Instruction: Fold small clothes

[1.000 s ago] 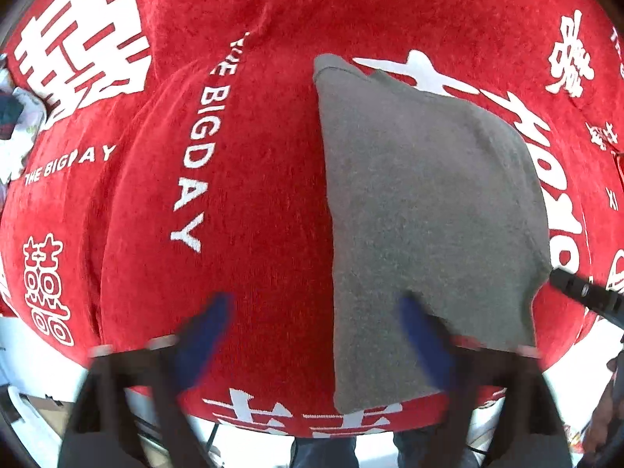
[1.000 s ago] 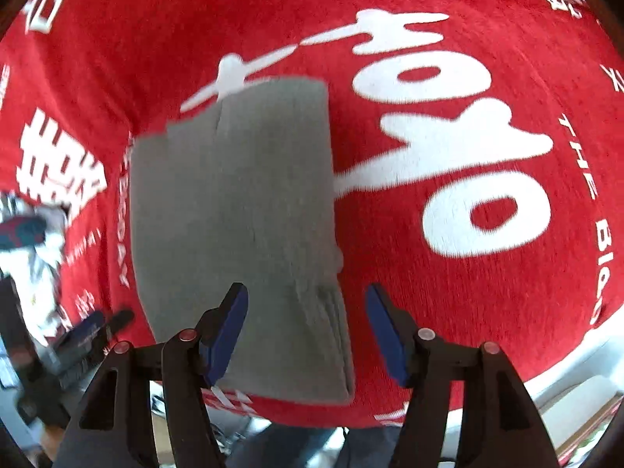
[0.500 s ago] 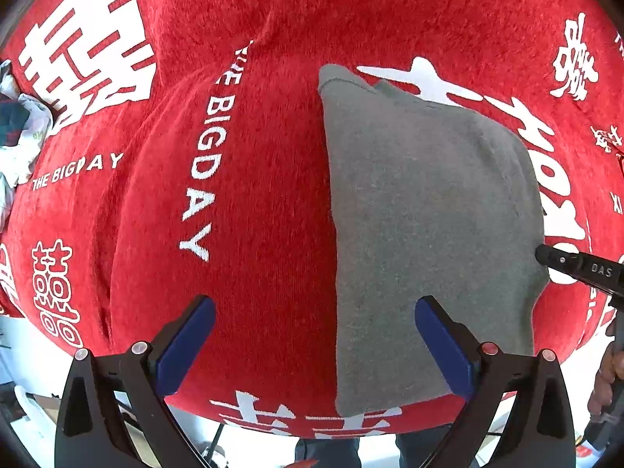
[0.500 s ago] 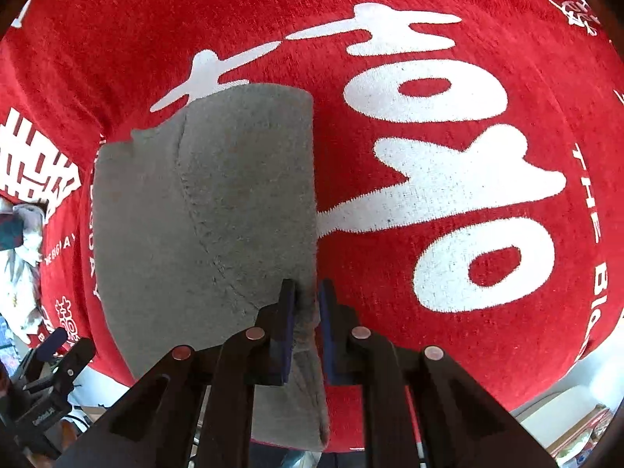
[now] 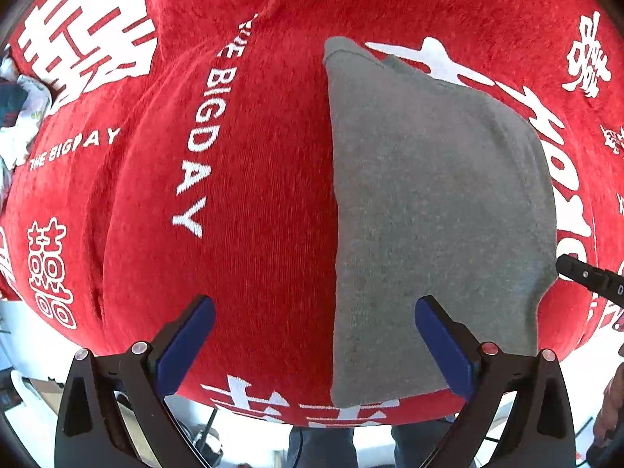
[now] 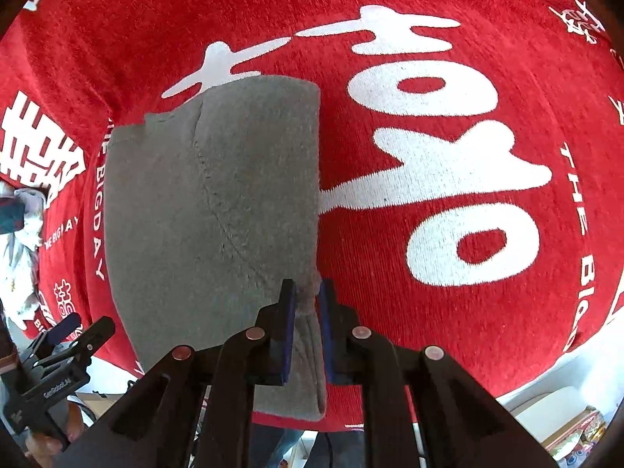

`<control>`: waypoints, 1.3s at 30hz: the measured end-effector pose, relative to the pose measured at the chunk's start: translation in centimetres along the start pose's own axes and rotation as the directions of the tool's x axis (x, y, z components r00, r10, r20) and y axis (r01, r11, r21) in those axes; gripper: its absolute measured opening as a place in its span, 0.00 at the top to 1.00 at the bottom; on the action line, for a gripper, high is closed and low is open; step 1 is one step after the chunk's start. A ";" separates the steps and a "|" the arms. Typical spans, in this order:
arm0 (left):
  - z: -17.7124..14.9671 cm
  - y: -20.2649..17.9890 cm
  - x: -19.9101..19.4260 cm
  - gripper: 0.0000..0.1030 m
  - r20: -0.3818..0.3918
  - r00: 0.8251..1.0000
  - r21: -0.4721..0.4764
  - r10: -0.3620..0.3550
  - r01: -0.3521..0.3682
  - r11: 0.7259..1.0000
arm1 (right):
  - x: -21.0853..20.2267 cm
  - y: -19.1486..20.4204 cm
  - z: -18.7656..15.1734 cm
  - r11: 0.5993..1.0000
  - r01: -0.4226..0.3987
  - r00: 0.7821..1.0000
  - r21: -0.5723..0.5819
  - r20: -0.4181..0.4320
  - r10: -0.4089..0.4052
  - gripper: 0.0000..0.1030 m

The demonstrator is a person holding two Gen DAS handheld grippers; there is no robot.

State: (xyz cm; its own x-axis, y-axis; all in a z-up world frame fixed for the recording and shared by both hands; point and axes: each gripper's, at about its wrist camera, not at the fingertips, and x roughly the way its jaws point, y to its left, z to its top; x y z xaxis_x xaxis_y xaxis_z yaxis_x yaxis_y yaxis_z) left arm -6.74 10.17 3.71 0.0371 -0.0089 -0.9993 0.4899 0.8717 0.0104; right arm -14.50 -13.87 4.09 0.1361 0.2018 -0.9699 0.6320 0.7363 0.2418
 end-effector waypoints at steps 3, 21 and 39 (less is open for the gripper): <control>-0.1 0.0 0.0 0.00 -0.005 1.000 0.004 0.012 -0.012 1.000 | -0.2 0.0 -0.4 1.000 0.005 1.000 -0.004 -0.011 -0.005 0.86; -1.2 -0.5 -4.1 0.00 0.016 1.000 0.038 0.006 -0.007 0.999 | -2.8 2.5 -3.9 0.997 0.038 0.998 -0.065 -0.054 -0.041 0.23; -2.1 -2.2 -9.9 0.00 0.061 0.998 0.085 -0.004 -0.001 0.996 | -9.0 5.5 -5.3 0.989 0.101 0.992 -0.106 0.084 -0.092 0.00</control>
State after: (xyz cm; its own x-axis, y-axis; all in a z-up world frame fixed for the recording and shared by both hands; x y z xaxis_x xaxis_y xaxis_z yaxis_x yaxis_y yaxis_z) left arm -10.01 9.37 13.50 0.0879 -0.0424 -0.9952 0.5625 0.8267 0.0145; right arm -16.29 -8.26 14.26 0.1411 0.0780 -0.9869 0.5584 0.8169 0.1444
